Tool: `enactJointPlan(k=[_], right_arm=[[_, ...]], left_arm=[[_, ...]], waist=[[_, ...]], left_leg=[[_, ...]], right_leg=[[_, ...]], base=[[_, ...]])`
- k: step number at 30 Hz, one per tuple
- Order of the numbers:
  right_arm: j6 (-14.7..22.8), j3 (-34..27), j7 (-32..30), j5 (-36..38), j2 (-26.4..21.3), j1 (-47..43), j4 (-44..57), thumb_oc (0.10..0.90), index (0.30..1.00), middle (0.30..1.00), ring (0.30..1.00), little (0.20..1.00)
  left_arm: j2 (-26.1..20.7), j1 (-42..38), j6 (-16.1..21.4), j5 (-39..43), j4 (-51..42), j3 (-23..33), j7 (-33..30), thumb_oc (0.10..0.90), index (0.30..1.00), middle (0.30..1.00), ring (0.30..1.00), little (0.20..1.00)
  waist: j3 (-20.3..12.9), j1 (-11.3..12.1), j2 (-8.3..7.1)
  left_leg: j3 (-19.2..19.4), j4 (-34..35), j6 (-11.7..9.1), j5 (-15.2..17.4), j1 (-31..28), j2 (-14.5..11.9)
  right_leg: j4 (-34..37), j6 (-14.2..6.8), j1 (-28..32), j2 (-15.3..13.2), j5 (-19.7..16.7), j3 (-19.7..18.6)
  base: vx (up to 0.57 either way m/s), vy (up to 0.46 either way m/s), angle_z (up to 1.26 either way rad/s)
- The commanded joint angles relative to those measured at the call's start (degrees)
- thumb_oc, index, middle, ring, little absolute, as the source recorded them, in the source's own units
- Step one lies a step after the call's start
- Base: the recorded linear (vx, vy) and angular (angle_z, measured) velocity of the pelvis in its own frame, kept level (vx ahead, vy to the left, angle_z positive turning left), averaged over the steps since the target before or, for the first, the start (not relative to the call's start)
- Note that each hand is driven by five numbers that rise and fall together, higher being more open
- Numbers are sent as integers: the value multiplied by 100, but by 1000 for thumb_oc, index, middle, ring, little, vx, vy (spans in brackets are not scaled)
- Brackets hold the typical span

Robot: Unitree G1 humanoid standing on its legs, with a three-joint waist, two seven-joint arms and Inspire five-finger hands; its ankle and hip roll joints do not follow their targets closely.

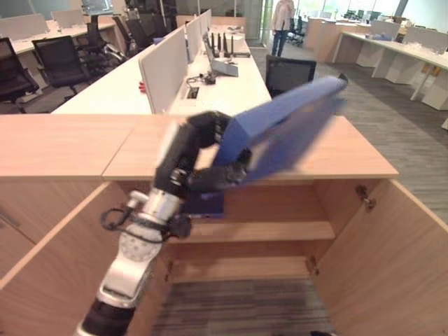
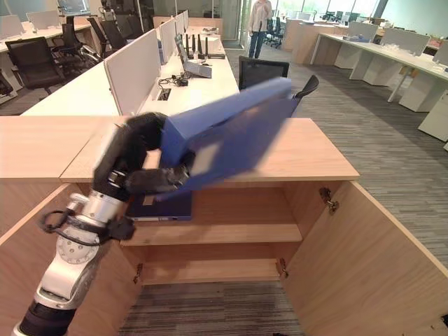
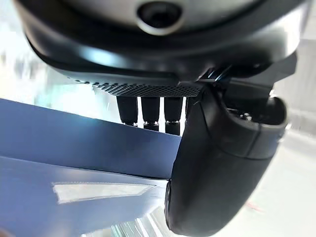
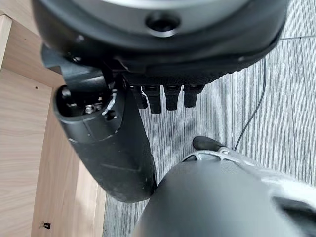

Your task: Put the empty folder in the office cabinet

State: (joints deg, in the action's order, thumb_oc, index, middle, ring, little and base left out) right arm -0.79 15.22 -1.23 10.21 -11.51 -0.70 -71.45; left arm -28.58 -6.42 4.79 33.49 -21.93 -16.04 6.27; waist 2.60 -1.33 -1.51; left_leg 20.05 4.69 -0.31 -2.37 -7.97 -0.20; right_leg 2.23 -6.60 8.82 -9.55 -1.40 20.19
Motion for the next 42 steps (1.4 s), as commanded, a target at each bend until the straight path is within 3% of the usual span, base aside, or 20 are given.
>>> enactJointPlan(k=[1, 3, 11, 14, 18, 21, 25, 28, 36, 42], right_arm=[[198, 229, 177, 159, 198, -147, 239, 800, 900, 900, 900, 900], [439, 190, 143, 492, 45, 126, 1455, 800, 900, 900, 900, 900], [886, -245, 9, 829, -445, 717, 3569, 800, 900, 900, 900, 900], [891, -293, -12, 826, -491, 740, 3689, 800, 900, 900, 900, 900], [917, -463, -4, 772, -648, 804, 3914, 800, 900, 900, 900, 900], [886, -431, 47, 526, -792, 791, 3836, 800, 900, 900, 900, 900], [849, -379, 87, 268, -952, 783, 3872, 800, 900, 900, 900, 900], [746, -356, 184, -106, -1184, 751, 3976, 800, 900, 900, 900, 900], [621, -362, 309, -499, -1392, 603, 4049, 800, 900, 900, 900, 900], [547, 79, 484, -1218, -1638, 309, 4533, 800, 900, 900, 900, 900]], left_arm=[[9, 52, 284, 1310, -466, 87, 520, 400, 300, 300, 300, 300], [-174, 368, 275, 1874, -521, 182, 573, 400, 300, 300, 300, 300], [-269, 914, 314, 2512, -397, 399, 671, 400, 300, 300, 300, 300], [-264, 992, 309, 2523, -350, 414, 679, 400, 300, 300, 300, 300], [-688, 1411, 176, 2256, -278, 629, 844, 400, 300, 300, 300, 300], [-1505, 1861, 152, 1586, -283, 1061, 999, 400, 300, 300, 300, 300], [-2000, 2205, 210, 829, -177, 1513, 970, 400, 300, 300, 300, 300], [-2653, 2615, 427, -570, -25, 2312, 856, 400, 300, 300, 300, 300], [-2658, 2767, 642, -2004, 492, 3593, 188, 400, 300, 300, 300, 300], [-2304, 2444, 673, -2523, 363, 3389, 93, 400, 300, 300, 300, 300]], waist=[[96, 57, -132], [139, 18, -119], [153, -70, -123], [152, -74, -121], [157, -49, -105], [143, 31, -86], [136, 90, -75], [134, 177, -41], [128, 271, -19], [157, 287, -51]], left_leg=[[-464, 31, 60, 980, -731, 208], [-454, 31, 53, 994, -746, 188], [-474, 31, 69, 986, -748, 200], [-476, 31, 73, 987, -751, 198], [-491, 31, 71, 977, -770, 193], [-507, 31, 56, 970, -778, 173], [-533, 31, 45, 960, -782, 168], [-573, 31, 30, 949, -777, 149], [-599, 31, 14, 923, -745, 136], [-601, 31, 12, 929, -737, 130]], right_leg=[[248, -158, -715, 73, -1039, 224], [242, -167, -705, 96, -1025, 204], [239, -180, -704, 87, -1018, 197], [237, -180, -710, 83, -1021, 197], [241, -165, -688, 94, -1011, 203], [242, -159, -674, 111, -998, 220], [245, -160, -653, 117, -987, 237], [241, -169, -643, 120, -966, 265], [245, -167, -641, 107, -940, 295], [241, -164, -641, 89, -930, 301]], base=[[-9, 7, -10], [-3, 12, -9], [1, 4, -5], [0, 0, 0], [0, 0, 0], [0, 0, 0], [1, -2, 2], [3, -13, 12], [-1, -2, 2], [-5, 1, 2]])
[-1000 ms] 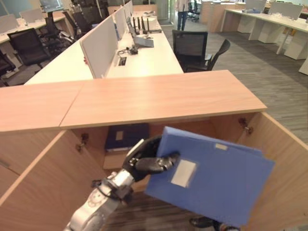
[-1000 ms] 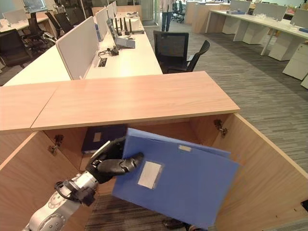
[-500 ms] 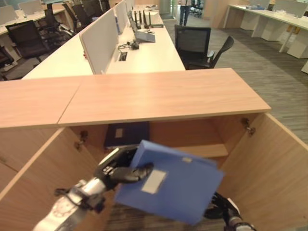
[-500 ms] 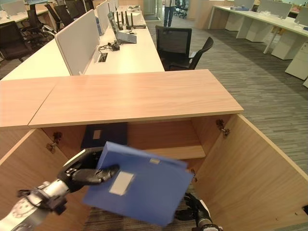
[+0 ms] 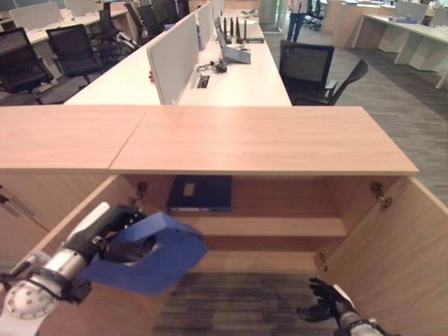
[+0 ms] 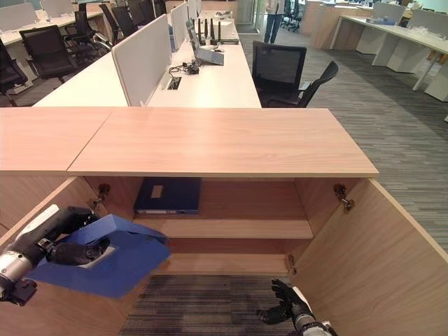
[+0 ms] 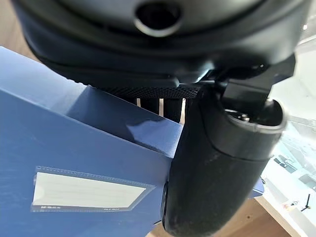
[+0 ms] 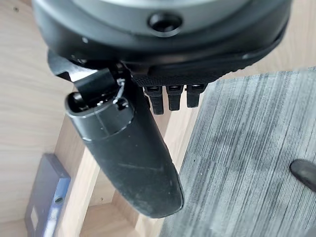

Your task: Put the empty folder in the office cabinet

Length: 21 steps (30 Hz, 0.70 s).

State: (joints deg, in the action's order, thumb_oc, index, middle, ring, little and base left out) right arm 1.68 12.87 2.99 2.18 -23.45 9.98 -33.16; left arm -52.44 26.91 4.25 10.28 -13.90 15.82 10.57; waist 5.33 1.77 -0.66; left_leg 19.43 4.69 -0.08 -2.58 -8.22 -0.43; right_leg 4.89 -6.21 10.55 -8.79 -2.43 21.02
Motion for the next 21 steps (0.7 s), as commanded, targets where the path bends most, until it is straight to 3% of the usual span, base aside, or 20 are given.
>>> enactJointPlan(k=[1, 10, 21], right_arm=[[303, 403, 86, -470, -466, -821, 807, 800, 900, 900, 900, 900], [465, 878, -2, -279, -150, -1277, 1818, 800, 900, 900, 900, 900], [636, 973, -270, -229, 2, -1152, 2922, 800, 900, 900, 900, 900]], left_arm=[[179, -1001, 718, -250, -447, 48, -332, 400, 300, 300, 300, 300], [976, -1736, 584, -260, -464, -1455, -22, 400, 300, 300, 300, 300], [1160, -1591, 496, -116, -448, -1934, 8, 400, 300, 300, 300, 300]], waist=[[-113, -26, -139], [-77, -99, -120], [-23, -158, -106]], left_leg=[[-545, 31, -8, 952, -711, 156], [-505, 31, 25, 941, -681, 170], [-438, 31, 47, 902, -663, 200]], right_leg=[[-27, -202, -817, 10, -828, 218], [-42, -190, -863, -14, -853, 200], [-45, -184, -909, -46, -888, 178]], base=[[0, 0, 0], [-2, 2, 0], [-4, 3, -2]])
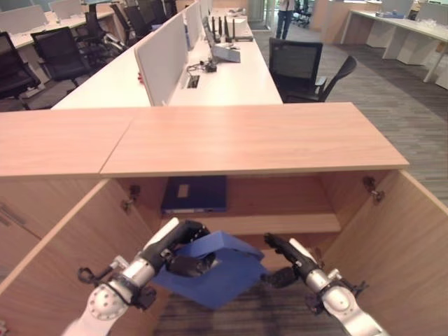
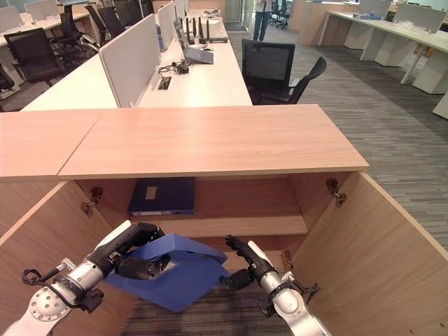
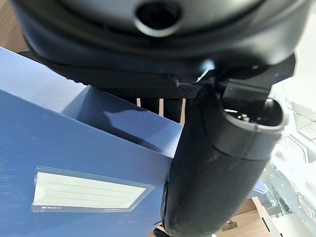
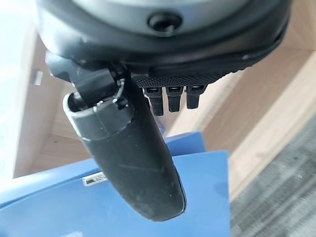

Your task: Put the empty folder in the office cabinet

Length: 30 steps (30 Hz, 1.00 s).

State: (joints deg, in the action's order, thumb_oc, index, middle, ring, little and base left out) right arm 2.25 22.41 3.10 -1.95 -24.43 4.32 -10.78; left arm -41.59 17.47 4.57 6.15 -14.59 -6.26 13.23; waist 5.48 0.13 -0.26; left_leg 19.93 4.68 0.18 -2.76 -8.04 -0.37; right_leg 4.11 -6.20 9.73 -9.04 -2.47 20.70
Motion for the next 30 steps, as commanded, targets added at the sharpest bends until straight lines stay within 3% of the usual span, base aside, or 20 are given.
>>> enactJointPlan(k=[1, 7, 20, 24, 30], right_arm=[[601, 53, -316, 186, 107, -552, 806, 800, 900, 900, 900, 900], [594, 228, -202, 391, 121, -512, 918, 800, 900, 900, 900, 900], [488, 663, 125, 1251, 337, -620, 557, 800, 900, 900, 900, 900], [508, 706, 159, 1334, 294, -681, 529, 800, 900, 900, 900, 900], [550, 672, 275, 1205, 9, -796, 566, 800, 900, 900, 900, 900]], left_arm=[[90, -621, 472, 284, -387, 221, -291, 400, 300, 300, 300, 300], [151, -640, 432, 226, -288, 107, -349, 400, 300, 300, 300, 300], [574, -1694, 416, 591, -182, -655, -330, 400, 300, 300, 300, 300], [425, -2077, 507, 999, -445, -940, -133, 400, 300, 300, 300, 300], [-183, -2567, 449, 1873, -821, -1415, 441, 400, 300, 300, 300, 300]], waist=[[-28, 0, -141], [-22, -10, -139], [-37, -100, -188], [-45, -133, -171], [-84, -181, -155]], left_leg=[[-481, 32, 19, 933, -701, 190], [-468, 32, 15, 961, -720, 160], [-448, 32, -6, 900, -689, 175], [-438, 32, -19, 914, -721, 168], [-420, 32, -31, 949, -749, 156]], right_leg=[[31, -185, -819, -13, -882, 210], [21, -193, -808, 12, -859, 205], [30, -172, -826, -12, -875, 206], [29, -176, -809, -3, -876, 197], [22, -210, -799, 24, -874, 196]], base=[[0, 0, 0], [0, 0, 0], [0, 0, 0], [0, 0, 0], [0, 0, 0]])
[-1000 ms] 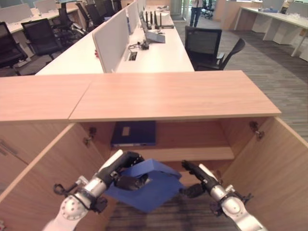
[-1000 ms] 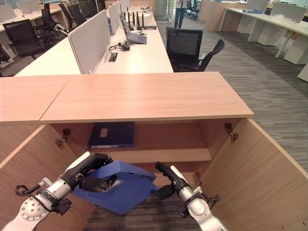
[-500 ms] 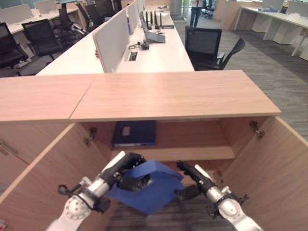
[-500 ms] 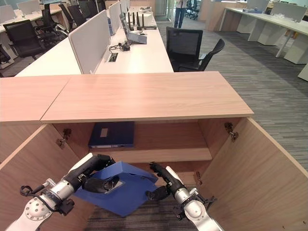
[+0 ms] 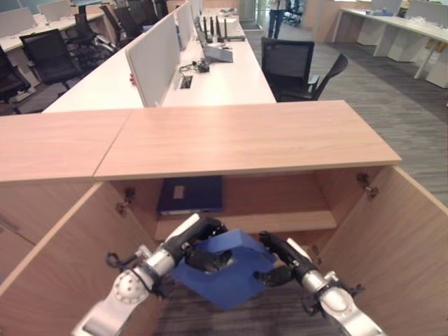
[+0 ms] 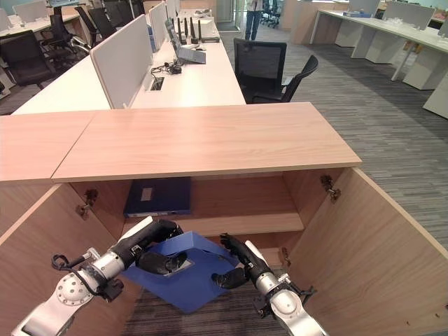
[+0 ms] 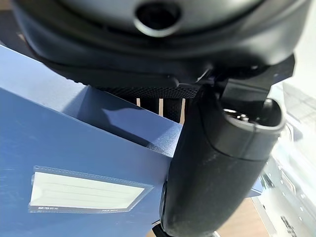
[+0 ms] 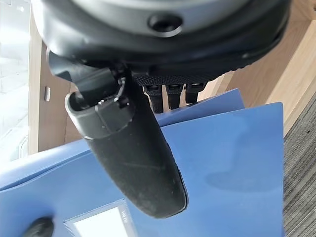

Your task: Put the empty folder in the office cabinet

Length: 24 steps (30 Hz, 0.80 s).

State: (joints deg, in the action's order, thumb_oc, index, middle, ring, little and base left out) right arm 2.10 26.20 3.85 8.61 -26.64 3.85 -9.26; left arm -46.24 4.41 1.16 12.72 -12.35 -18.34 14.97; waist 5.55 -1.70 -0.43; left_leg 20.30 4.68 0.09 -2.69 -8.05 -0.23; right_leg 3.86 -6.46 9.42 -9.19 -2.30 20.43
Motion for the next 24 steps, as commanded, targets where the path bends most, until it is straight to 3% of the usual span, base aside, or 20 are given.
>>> enactJointPlan(k=[1, 3, 8, 17, 18, 19, 20, 24], right_arm=[[613, 668, 157, -111, 396, -1083, 299, 800, 900, 900, 900, 900], [536, 723, 362, -219, 86, -1203, 595, 800, 900, 900, 900, 900], [677, 1007, 498, -167, -114, -1450, 440, 800, 900, 900, 900, 900], [852, 1460, 630, -105, -37, -1881, -153, 800, 900, 900, 900, 900], [833, 1527, 678, -60, -2, -1905, -218, 740, 811, 811, 811, 811], [822, 1587, 707, -23, 34, -1909, -263, 478, 418, 418, 418, 418], [789, 1605, 779, 117, 47, -1875, -256, 400, 300, 300, 300, 300], [690, 1617, 931, 571, 104, -1621, -187, 400, 300, 300, 300, 300]], left_arm=[[235, -1597, 837, 1421, -970, -598, 152, 400, 300, 300, 300, 300], [-150, -1743, 819, 1766, -1229, -771, 415, 400, 300, 300, 300, 300], [-374, -2484, 879, 2110, -1068, -1383, 604, 400, 300, 300, 300, 300], [-588, -3152, 911, 2863, -1018, -1918, 813, 400, 300, 300, 300, 300], [-549, -3202, 913, 2870, -1017, -1944, 810, 400, 300, 300, 300, 300], [-509, -3260, 927, 2857, -1005, -1978, 803, 400, 300, 300, 300, 300], [-473, -3263, 930, 2869, -987, -1972, 797, 400, 300, 300, 300, 300], [-340, -3219, 916, 2845, -984, -1963, 746, 400, 300, 300, 300, 300]], waist=[[-99, 15, -166], [-101, 6, -171], [-135, 10, -176], [-170, 39, -165], [-171, 46, -170], [-176, 41, -194], [-175, 45, -182], [-189, 25, -192]], left_leg=[[-457, 32, -20, 906, -730, 156], [-452, 32, -25, 946, -764, 141], [-485, 32, -30, 941, -772, 147], [-511, 32, -48, 921, -781, 152], [-514, 32, -51, 916, -781, 150], [-520, 32, -51, 883, -759, 169], [-522, 32, -52, 914, -782, 150], [-528, 32, -55, 916, -774, 148]], right_leg=[[57, -171, -784, 22, -914, 208], [48, -188, -768, 54, -897, 172], [44, -200, -745, 61, -889, 159], [48, -210, -730, 59, -899, 190], [48, -208, -729, 58, -899, 194], [54, -198, -745, 37, -918, 202], [47, -207, -726, 54, -898, 197], [48, -203, -725, 57, -891, 206]], base=[[0, 0, 0], [-4, -4, -3], [3, -6, -5], [1, 0, 1], [0, 0, 0], [0, 0, 0], [0, 0, 0], [0, 0, 0]])
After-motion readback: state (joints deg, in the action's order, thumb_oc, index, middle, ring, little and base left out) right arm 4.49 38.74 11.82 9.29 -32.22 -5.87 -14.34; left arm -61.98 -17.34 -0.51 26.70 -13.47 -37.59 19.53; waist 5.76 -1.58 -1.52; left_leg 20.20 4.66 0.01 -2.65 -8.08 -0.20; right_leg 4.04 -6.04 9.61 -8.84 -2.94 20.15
